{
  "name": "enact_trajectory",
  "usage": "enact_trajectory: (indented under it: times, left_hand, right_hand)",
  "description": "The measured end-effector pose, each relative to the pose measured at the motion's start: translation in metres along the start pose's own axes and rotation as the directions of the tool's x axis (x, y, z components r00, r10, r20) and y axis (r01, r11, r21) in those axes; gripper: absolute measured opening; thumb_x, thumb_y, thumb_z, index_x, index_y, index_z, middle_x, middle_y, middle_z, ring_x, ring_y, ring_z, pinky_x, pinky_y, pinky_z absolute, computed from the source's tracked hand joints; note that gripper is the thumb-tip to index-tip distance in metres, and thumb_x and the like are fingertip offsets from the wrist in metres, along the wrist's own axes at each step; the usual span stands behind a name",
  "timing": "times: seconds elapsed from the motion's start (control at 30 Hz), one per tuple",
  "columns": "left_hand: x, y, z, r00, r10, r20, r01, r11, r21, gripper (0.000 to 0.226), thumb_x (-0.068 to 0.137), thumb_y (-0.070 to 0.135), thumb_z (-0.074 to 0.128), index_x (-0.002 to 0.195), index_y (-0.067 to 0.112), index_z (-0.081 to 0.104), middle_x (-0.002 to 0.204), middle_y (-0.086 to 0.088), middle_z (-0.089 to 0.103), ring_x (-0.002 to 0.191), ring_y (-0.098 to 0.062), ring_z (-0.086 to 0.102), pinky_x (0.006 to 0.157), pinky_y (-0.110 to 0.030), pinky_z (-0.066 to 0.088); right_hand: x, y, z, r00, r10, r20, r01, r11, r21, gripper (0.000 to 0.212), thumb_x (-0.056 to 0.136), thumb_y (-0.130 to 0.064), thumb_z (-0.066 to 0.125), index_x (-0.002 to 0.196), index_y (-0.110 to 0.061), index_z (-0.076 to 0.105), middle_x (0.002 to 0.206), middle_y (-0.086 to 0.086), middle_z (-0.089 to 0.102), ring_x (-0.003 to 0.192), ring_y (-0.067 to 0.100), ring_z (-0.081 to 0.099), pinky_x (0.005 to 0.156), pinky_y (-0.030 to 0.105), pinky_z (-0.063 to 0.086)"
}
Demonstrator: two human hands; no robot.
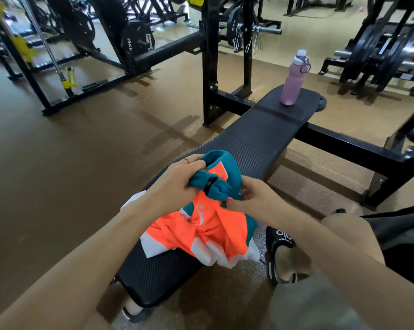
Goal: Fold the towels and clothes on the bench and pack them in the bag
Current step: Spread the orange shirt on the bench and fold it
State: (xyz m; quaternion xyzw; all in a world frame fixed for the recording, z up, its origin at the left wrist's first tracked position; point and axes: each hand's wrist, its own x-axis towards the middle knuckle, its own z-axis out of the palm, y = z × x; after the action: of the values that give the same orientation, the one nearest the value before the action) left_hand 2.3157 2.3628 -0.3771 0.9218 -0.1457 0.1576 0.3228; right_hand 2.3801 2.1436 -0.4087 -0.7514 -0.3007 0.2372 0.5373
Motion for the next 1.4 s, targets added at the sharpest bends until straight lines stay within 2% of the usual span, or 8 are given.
enact_trajectory:
  times: [0.17, 0.3, 0.5, 0.73, 0.87, 1.03, 1.27, 1.4]
  left_hand:
    - [0.004, -0.005, -0.008, 0.997, -0.071, -0.013, 0.071, 0.997, -0.002, 0.034, 0.064, -0.005, 0.048, 0.09, 0.004, 0.068, 0.123, -0.002, 0.07, 0.115, -0.011, 0.062, 0.096, -0.023, 0.047]
    - [0.003, -0.001, -0.014, 0.969, -0.227, 0.099, 0.238, 0.964, -0.116, 0.02, 0.069, -0.011, 0.053, 0.076, 0.008, 0.056, 0.066, 0.01, 0.055, 0.061, -0.007, 0.049, 0.059, -0.03, 0.042]
    - [0.005, 0.012, -0.022, 0.909, -0.335, 0.247, 0.398, 0.873, -0.28, 0.031, 0.064, -0.002, 0.06, 0.084, 0.012, 0.04, 0.068, 0.011, 0.041, 0.055, -0.005, 0.035, 0.048, -0.023, 0.032]
    - [-0.001, 0.003, -0.022, 0.667, -0.507, 0.546, 0.732, 0.583, -0.353, 0.037, 0.083, 0.0, 0.073, 0.113, 0.01, 0.055, 0.085, 0.001, 0.058, 0.074, -0.008, 0.055, 0.066, -0.024, 0.046]
    - [-0.004, -0.005, -0.026, 0.772, -0.524, 0.358, 0.634, 0.603, -0.485, 0.021, 0.08, -0.008, 0.071, 0.093, 0.008, 0.069, 0.089, 0.001, 0.07, 0.088, -0.011, 0.063, 0.083, -0.028, 0.046]
    - [-0.001, -0.006, -0.028, 0.819, -0.55, 0.163, 0.554, 0.685, -0.472, 0.032, 0.084, -0.014, 0.069, 0.108, 0.006, 0.072, 0.106, -0.013, 0.076, 0.096, -0.014, 0.07, 0.09, -0.029, 0.056]
    - [0.009, -0.02, -0.044, 0.845, -0.492, 0.21, 0.534, 0.753, -0.386, 0.026, 0.086, 0.006, 0.07, 0.111, 0.01, 0.068, 0.111, -0.006, 0.076, 0.107, -0.025, 0.07, 0.094, -0.04, 0.056]
    - [0.031, -0.033, -0.048, 0.946, -0.325, -0.01, 0.325, 0.944, 0.051, 0.016, 0.085, 0.026, 0.066, 0.091, 0.015, 0.058, 0.08, 0.0, 0.064, 0.077, -0.012, 0.061, 0.07, -0.036, 0.048]
  right_hand:
    - [-0.004, -0.008, 0.001, 0.999, -0.024, 0.023, 0.024, 0.999, 0.025, 0.032, 0.089, -0.004, 0.069, 0.117, -0.019, 0.068, 0.107, -0.007, 0.075, 0.099, 0.007, 0.069, 0.091, 0.031, 0.054]
    - [-0.005, -0.018, -0.008, 0.999, 0.041, 0.013, -0.043, 0.953, 0.301, 0.019, 0.081, -0.003, 0.066, 0.096, -0.014, 0.065, 0.089, -0.001, 0.068, 0.085, 0.013, 0.064, 0.075, 0.03, 0.051]
    - [0.004, -0.043, -0.029, 0.986, 0.088, -0.143, -0.053, 0.971, 0.232, 0.022, 0.086, 0.008, 0.054, 0.091, -0.013, 0.057, 0.086, 0.004, 0.064, 0.074, 0.012, 0.059, 0.064, 0.025, 0.048]
    - [0.008, -0.069, -0.033, 0.99, 0.125, -0.068, -0.089, 0.917, 0.389, 0.027, 0.089, 0.009, 0.058, 0.11, -0.005, 0.066, 0.113, 0.025, 0.067, 0.096, 0.028, 0.065, 0.088, 0.041, 0.052]
    - [0.003, -0.065, -0.042, 0.967, 0.151, 0.203, -0.22, 0.9, 0.376, 0.05, 0.077, 0.018, 0.066, 0.12, -0.006, 0.06, 0.108, 0.019, 0.07, 0.098, 0.027, 0.068, 0.087, 0.04, 0.052]
    - [0.005, -0.056, -0.04, 0.956, 0.256, 0.141, -0.231, 0.957, -0.176, 0.035, 0.07, 0.007, 0.077, 0.101, -0.005, 0.067, 0.09, 0.009, 0.074, 0.076, 0.011, 0.068, 0.068, 0.029, 0.057]
    - [0.008, -0.044, -0.045, 0.985, 0.157, 0.068, -0.163, 0.981, 0.103, 0.023, 0.079, 0.005, 0.074, 0.098, -0.007, 0.071, 0.09, -0.003, 0.075, 0.081, 0.009, 0.069, 0.07, 0.023, 0.052]
    - [0.019, -0.027, -0.041, 0.974, 0.202, 0.101, -0.225, 0.912, 0.344, 0.028, 0.09, -0.002, 0.067, 0.116, -0.013, 0.066, 0.111, -0.002, 0.075, 0.103, 0.016, 0.071, 0.083, 0.028, 0.057]
